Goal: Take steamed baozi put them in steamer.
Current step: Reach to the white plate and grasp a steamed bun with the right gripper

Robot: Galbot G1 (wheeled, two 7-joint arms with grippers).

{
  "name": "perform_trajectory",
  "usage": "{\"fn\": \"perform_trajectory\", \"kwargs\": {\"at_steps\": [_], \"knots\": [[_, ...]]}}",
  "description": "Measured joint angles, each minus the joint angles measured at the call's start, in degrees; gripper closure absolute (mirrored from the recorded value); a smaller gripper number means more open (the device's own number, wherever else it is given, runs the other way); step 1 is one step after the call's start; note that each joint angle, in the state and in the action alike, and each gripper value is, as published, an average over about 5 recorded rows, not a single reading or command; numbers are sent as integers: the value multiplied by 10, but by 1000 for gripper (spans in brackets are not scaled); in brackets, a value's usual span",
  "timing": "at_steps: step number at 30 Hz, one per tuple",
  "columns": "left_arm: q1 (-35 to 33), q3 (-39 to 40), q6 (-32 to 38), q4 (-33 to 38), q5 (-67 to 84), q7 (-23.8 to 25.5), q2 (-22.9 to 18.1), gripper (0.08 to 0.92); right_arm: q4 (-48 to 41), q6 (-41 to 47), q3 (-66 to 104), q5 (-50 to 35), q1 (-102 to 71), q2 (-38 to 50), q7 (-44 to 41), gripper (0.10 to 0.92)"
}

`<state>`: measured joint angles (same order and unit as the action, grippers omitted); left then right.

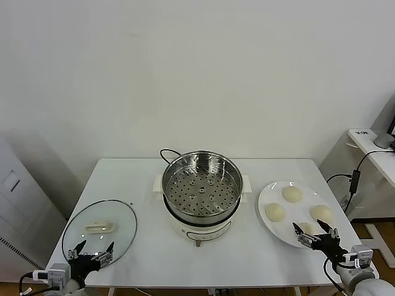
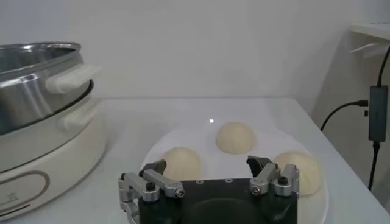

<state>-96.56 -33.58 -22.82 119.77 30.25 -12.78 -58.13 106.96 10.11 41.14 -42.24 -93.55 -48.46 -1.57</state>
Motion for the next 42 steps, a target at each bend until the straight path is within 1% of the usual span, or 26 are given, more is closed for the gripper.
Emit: {"fn": "perform_trajectory", "kwargs": {"at_steps": [8, 12, 16, 25, 29, 33, 37, 42], "knots": [[0, -2, -1, 0, -2, 0, 0, 177, -1, 0, 6, 8, 3, 2, -3, 203], [0, -4, -3, 0, -5, 2, -2, 177, -6, -5, 16, 46, 11, 5, -15, 203], [1, -7, -6, 3, -7, 7, -4, 177, -14, -15, 24, 126, 28, 15, -32, 203], [8, -6, -19, 5, -11, 15, -5, 177, -58, -48, 22, 361, 93, 64, -74, 203], [11, -6, -23, 3, -15, 14, -7, 177, -91, -71, 6, 443, 144, 88, -121, 203], [12, -7, -28, 0, -19, 12, -9, 177, -132, -90, -19, 501, 208, 113, -184, 203], [13, -10, -29, -5, -25, 18, -9, 177, -172, -100, -64, 535, 280, 141, -253, 203], [15, -11, -30, -11, -32, 29, -11, 177, -224, -111, -149, 550, 384, 174, -346, 203]]}}
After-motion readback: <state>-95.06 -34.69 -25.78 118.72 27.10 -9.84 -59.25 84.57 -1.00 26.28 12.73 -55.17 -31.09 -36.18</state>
